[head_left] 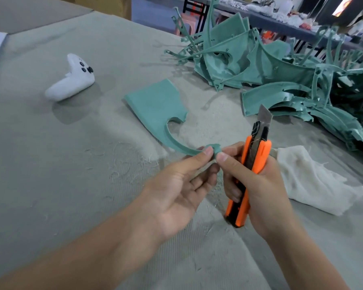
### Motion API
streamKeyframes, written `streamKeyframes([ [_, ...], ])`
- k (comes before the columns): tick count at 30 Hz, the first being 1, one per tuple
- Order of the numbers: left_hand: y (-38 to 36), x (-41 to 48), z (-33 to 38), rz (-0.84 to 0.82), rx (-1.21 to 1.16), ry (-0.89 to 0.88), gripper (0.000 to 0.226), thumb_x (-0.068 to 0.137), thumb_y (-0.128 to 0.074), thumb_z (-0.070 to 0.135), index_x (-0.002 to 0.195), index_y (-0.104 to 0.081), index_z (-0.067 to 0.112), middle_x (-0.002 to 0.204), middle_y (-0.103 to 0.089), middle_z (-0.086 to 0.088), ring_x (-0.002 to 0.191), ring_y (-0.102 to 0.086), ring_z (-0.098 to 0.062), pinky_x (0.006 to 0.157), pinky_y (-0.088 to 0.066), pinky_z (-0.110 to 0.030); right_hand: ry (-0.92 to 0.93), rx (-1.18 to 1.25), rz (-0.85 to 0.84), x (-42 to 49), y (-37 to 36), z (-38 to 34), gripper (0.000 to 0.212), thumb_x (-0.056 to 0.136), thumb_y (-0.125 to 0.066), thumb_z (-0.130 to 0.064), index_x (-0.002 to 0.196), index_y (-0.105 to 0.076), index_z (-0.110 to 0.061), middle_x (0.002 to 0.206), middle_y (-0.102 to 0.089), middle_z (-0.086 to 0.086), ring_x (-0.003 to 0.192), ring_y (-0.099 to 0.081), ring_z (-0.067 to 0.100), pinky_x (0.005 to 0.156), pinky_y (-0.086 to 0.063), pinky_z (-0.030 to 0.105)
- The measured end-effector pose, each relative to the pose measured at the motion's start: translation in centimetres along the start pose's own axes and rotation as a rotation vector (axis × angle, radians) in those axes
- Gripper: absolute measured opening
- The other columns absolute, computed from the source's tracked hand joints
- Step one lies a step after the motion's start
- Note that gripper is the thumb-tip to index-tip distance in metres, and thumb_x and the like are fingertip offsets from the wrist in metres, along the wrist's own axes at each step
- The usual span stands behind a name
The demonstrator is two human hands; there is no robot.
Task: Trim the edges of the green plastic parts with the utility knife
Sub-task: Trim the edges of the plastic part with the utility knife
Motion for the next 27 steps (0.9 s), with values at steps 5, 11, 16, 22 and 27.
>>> streamKeyframes([
  [5, -0.6, -0.4, 0.9, -0.093, -0.043, -0.014, 0.006, 0.066, -0.074, 0.007, 0.069, -0.074, 0.002, 0.083, -0.073, -0.013, 0.071, -0.073, -0.017, 0.059, -0.056, -0.020, 0.217, -0.408, 0.074, -0.3, 0.4, -0.8, 0.067, 0.076, -0.059, -0.077, 0.074, -0.063, -0.010, 0.052, -0.038, 0.000, 0.047, -0.035, 0.015, 0.044, -0.032, 0.032],
  [11, -1.0, -0.8, 1.6, -0.181, -0.098, -0.020, 0.006, 0.071, -0.070, 0.000, 0.075, -0.075, 0.000, 0.081, -0.073, -0.010, 0.073, -0.073, -0.015, 0.062, -0.056, -0.019, 0.353, -0.717, 0.063, -0.4, 0.9, -0.8, 0.081, 0.091, -0.032, -0.078, 0.064, -0.049, -0.003, 0.054, -0.038, 0.012, 0.049, -0.038, 0.023, 0.046, -0.030, 0.032],
  [16, -0.9, -0.7, 1.4, -0.130, -0.030, -0.008, 0.008, 0.066, -0.072, 0.003, 0.073, -0.075, 0.003, 0.077, -0.072, -0.006, 0.065, -0.070, -0.011, 0.056, -0.054, -0.016, 0.358, -0.769, 0.048, -0.4, 1.3, -0.7, 0.073, 0.090, -0.036, -0.075, 0.059, -0.043, -0.010, 0.054, -0.037, 0.009, 0.045, -0.034, 0.013, 0.046, -0.025, 0.021],
  [22, -0.8, -0.6, 1.2, -0.116, -0.015, 0.012, 0.005, 0.066, -0.072, 0.003, 0.070, -0.075, 0.003, 0.074, -0.071, -0.006, 0.063, -0.069, -0.010, 0.057, -0.055, -0.016, 0.320, -0.752, -0.015, -0.1, 1.9, -0.7, 0.070, 0.089, -0.039, -0.074, 0.057, -0.039, -0.012, 0.054, -0.034, 0.009, 0.047, -0.030, 0.006, 0.046, -0.024, 0.021],
  [27, -0.7, -0.6, 0.7, -0.125, -0.003, 0.065, 0.004, 0.067, -0.075, 0.007, 0.068, -0.072, 0.004, 0.070, -0.065, -0.006, 0.061, -0.066, -0.013, 0.056, -0.055, -0.020, 0.292, -0.771, -0.039, 0.0, 2.5, -0.8, 0.071, 0.087, -0.040, -0.077, 0.059, -0.035, -0.012, 0.056, -0.031, 0.010, 0.049, -0.027, 0.008, 0.048, -0.024, 0.029],
])
Point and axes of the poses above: each hand's wrist, its own x-axis towards the middle knuckle, its own y-axis out of the back of the hand, z = x × y, the point moved 2 cm from there along x, towards the middle knuckle
